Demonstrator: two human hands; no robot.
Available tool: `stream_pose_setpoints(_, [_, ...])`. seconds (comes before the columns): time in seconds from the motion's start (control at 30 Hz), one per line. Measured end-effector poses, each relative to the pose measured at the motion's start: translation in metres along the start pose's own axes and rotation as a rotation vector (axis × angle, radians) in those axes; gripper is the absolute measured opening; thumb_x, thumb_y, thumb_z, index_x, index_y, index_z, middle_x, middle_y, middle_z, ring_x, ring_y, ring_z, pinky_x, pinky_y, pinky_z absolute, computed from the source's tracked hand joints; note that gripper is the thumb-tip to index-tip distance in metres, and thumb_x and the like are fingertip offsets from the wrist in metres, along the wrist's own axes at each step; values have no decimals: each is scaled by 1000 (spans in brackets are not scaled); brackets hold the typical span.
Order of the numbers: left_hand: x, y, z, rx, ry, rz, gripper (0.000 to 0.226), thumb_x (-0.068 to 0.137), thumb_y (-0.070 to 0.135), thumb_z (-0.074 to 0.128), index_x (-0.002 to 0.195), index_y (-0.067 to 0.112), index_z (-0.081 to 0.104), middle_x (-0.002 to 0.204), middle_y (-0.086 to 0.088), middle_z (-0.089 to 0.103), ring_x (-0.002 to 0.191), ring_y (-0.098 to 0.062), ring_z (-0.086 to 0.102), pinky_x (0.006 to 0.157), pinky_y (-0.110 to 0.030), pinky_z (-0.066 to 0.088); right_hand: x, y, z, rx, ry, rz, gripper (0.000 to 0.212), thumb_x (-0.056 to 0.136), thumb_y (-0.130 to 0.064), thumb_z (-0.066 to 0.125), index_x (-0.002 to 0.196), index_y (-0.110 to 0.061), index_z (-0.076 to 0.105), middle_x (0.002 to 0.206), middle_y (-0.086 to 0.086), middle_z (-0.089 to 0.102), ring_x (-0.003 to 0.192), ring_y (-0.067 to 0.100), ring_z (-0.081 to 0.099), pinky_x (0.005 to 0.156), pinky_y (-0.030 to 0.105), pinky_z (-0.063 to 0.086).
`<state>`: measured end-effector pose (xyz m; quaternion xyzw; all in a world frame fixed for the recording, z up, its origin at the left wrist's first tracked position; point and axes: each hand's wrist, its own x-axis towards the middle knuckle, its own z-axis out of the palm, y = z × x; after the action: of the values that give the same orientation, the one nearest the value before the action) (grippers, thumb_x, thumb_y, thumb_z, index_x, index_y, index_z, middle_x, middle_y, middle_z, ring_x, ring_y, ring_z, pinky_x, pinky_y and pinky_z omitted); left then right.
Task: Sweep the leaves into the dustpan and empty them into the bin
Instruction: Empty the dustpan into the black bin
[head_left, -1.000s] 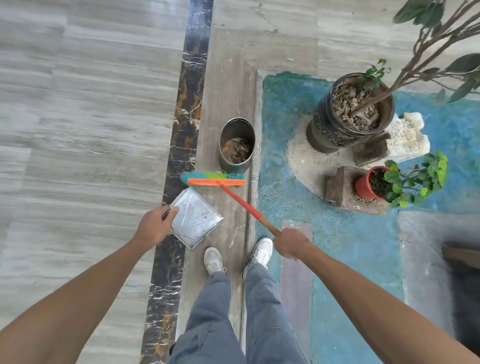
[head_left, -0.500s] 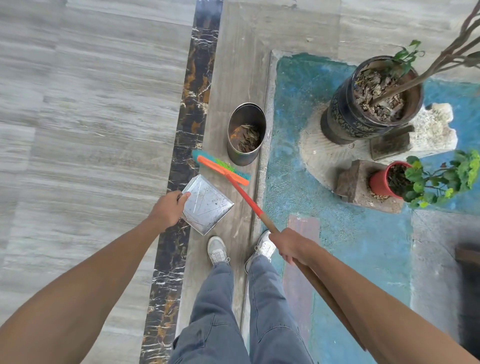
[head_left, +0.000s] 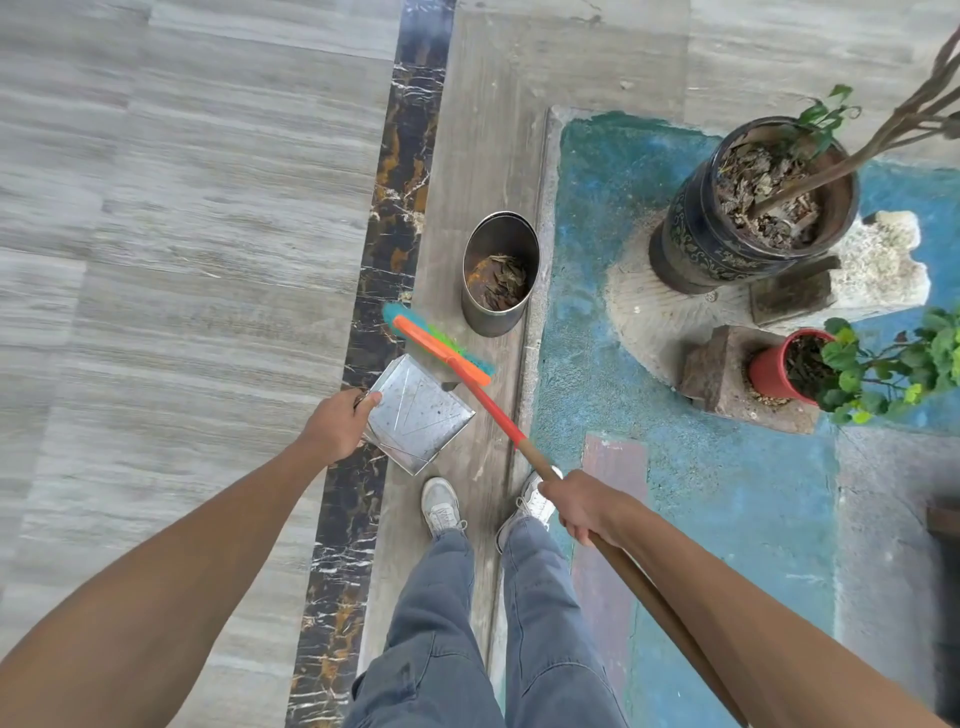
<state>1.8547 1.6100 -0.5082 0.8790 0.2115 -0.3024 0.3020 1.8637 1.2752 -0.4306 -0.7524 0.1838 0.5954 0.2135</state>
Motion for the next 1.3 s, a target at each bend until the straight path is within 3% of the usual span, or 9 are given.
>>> stream_pose_setpoints(0.17, [-3, -6, -4, 30, -4, -7, 55, 99, 52, 35, 80, 3, 54, 70, -16, 65, 68, -32, 65, 72, -47, 52, -11, 12, 13, 154, -152, 85, 33, 96, -38, 45, 85, -7, 48, 56, 6, 42, 34, 13, 32, 38, 21, 27])
stream_pose_setpoints(0.33, [-13, -7, -15, -1, -56, -54, 54, 99, 52, 37, 86, 2, 54, 79, -16, 65, 75, -31, 63, 72, -42, 49, -37, 25, 6, 13, -82, 1, 37, 93, -38, 44, 86, -4, 56, 58, 8, 50, 38, 17, 42, 45, 25, 35])
stream_pose_setpoints(0.47, [-31, 1, -42, -118, -16, -54, 27, 96, 22, 52, 72, 11, 47, 68, -7, 54, 61, -21, 49, 54, -31, 35, -59, 27, -20, 25, -18, -4, 36, 92, -42, 45, 84, -8, 52, 61, 7, 48, 38, 17, 39, 42, 24, 33])
stream_pose_setpoints(0.57, [-40, 11, -77, -292, 37, -1, 30, 95, 15, 55, 66, 14, 49, 59, 2, 49, 58, -20, 45, 55, -31, 32, -81, 21, -36, 172, 2, -3, 34, 94, -42, 47, 77, -13, 41, 55, 1, 37, 37, 15, 30, 38, 19, 23])
stream_pose_setpoints(0.67, [-41, 24, -116, -423, 120, 103, 25, 95, 25, 58, 73, 15, 65, 51, 15, 49, 54, -13, 42, 57, -28, 33, -101, 4, -50, 385, -43, -13, 37, 96, -44, 48, 74, -17, 34, 49, -5, 26, 36, 11, 20, 34, 15, 16])
stream_pose_setpoints(0.8, [-36, 44, -156, -550, 257, 210, 43, 75, 66, 60, 82, 25, 69, 76, -5, 55, 70, -17, 49, 69, -34, 42, -120, -26, -63, 641, -152, -67, 39, 96, -47, 47, 71, -21, 33, 52, -8, 18, 35, 4, 14, 28, 11, 13])
stream_pose_setpoints(0.97, [-46, 97, -193, -626, 369, 285, 21, 93, 35, 61, 85, 21, 75, 68, -9, 46, 63, -20, 41, 63, -34, 36, -130, -64, -73, 739, -170, -135, 40, 98, -47, 42, 68, -22, 33, 47, -10, 19, 31, 1, 15, 27, 8, 10])
stream_pose_setpoints(1.07, [-47, 128, -213, -641, 439, 362, 44, 91, 45, 59, 85, 4, 72, 62, -7, 40, 57, -17, 37, 58, -31, 30, -138, -80, -87, 749, -150, -159, 41, 98, -48, 41, 68, -22, 32, 45, -10, 19, 30, 1, 16, 27, 9, 11])
stream_pose_setpoints(1.3, [-57, 217, -256, -710, 480, 481, 51, 87, 48, 65, 55, 13, 48, 49, 10, 35, 44, -5, 28, 44, -23, 22, -143, -92, -126, 765, -64, -209, 42, 100, -48, 39, 69, -21, 29, 47, -9, 18, 31, 2, 17, 28, 10, 11])
